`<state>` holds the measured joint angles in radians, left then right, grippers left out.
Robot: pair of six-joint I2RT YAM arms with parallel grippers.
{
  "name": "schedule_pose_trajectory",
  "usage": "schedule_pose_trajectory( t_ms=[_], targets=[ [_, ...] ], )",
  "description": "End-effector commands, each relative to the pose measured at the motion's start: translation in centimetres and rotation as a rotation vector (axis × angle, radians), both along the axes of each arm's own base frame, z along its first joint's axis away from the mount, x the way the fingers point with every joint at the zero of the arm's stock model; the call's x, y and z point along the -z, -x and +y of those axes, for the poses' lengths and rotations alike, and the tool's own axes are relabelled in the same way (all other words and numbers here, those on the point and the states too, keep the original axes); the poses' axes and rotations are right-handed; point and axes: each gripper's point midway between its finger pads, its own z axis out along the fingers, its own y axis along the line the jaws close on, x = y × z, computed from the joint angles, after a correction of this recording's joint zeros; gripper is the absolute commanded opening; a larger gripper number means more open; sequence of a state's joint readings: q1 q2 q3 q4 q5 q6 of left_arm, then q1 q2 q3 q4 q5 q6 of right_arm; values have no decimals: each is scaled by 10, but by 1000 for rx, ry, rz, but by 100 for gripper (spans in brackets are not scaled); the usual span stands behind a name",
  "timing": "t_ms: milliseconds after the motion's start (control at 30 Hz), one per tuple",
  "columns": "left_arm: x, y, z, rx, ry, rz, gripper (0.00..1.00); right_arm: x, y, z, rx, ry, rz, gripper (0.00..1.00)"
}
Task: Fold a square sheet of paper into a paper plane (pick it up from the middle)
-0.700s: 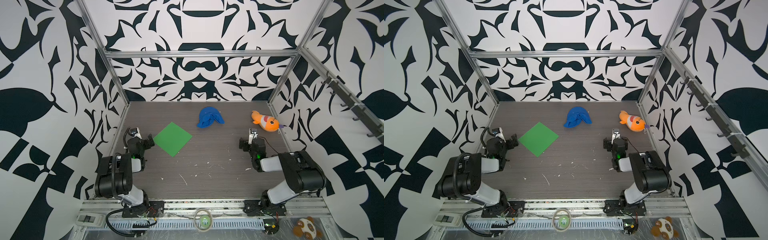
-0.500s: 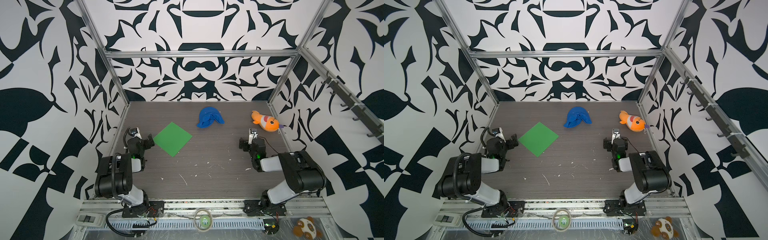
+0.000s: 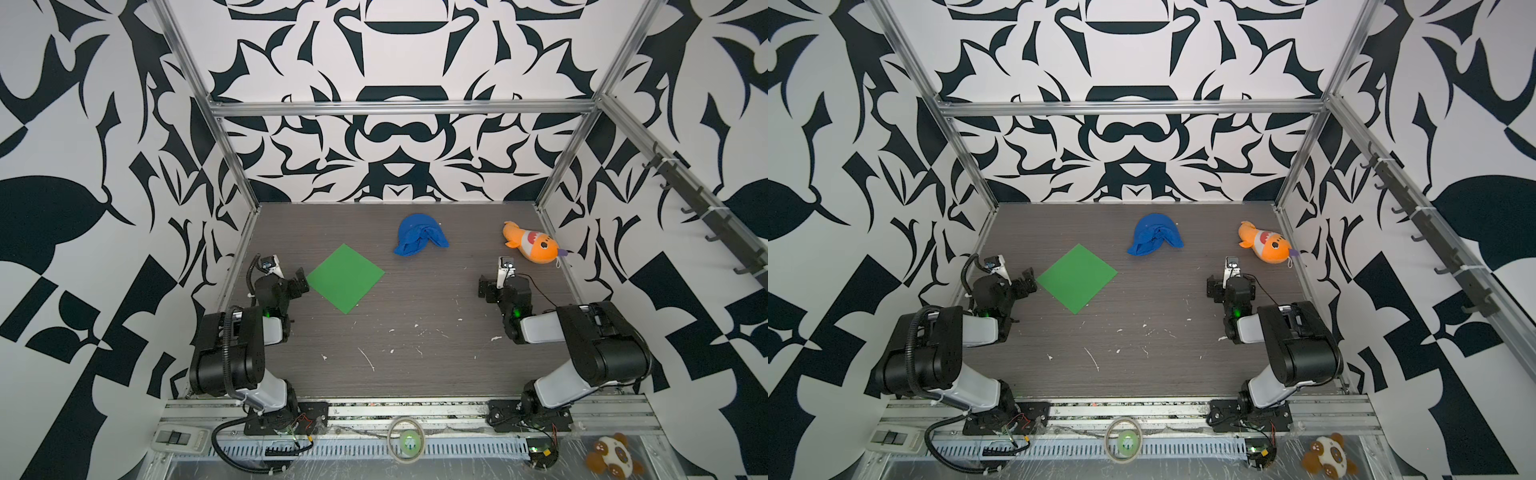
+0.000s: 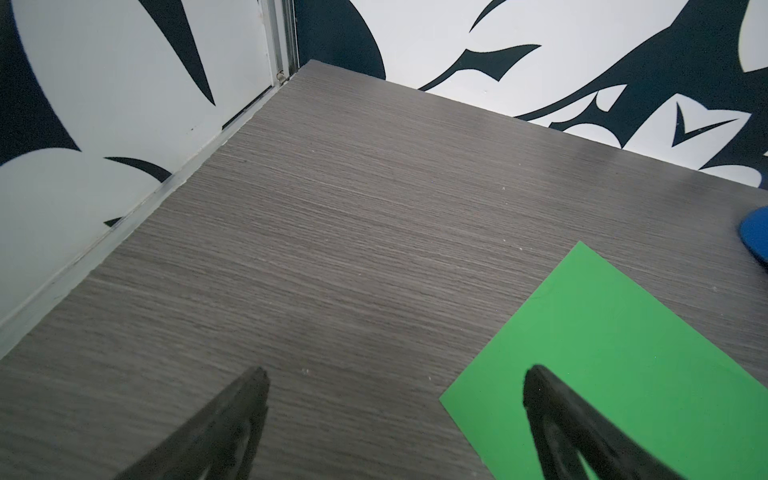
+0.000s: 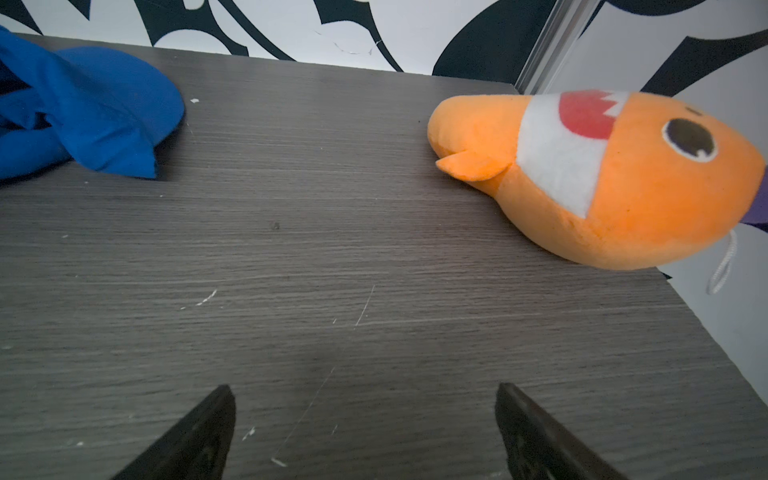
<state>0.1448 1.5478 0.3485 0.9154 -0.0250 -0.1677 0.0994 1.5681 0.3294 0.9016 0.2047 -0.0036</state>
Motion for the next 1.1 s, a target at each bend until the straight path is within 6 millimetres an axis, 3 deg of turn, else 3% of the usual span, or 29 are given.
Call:
schedule_pose_trajectory(
  t_ms=[0,133,300,433,533,667,900,1000,1067],
  targets=[
    [-7,-5,1,0,2,-24,99,-17,-10,0,1,-5,-53,100],
    [-8,-4,0,3,2,-30,100,-20,-8,0,2,-7,-70,94],
    [-28,5,13,-83,3,-36,99,-55,2,-3,71,36,-88,99],
    [-64,21,22,-187,84,-19,100,-94,3,13,76,-141,-10,99],
    [-85,29,15,-184,181,-52,100,-110,-1,41,11,-295,81,99],
    [-101,44,4,-216,381,-8,99,-114,-2,102,-99,-397,212,99],
    [-120,58,-19,-174,526,128,100,-104,9,250,-326,-506,396,100],
    [-125,57,-37,-60,527,159,100,-95,15,310,-416,-562,458,87],
    [-126,56,-43,-23,532,173,100,-88,21,345,-466,-568,481,86]
  ],
)
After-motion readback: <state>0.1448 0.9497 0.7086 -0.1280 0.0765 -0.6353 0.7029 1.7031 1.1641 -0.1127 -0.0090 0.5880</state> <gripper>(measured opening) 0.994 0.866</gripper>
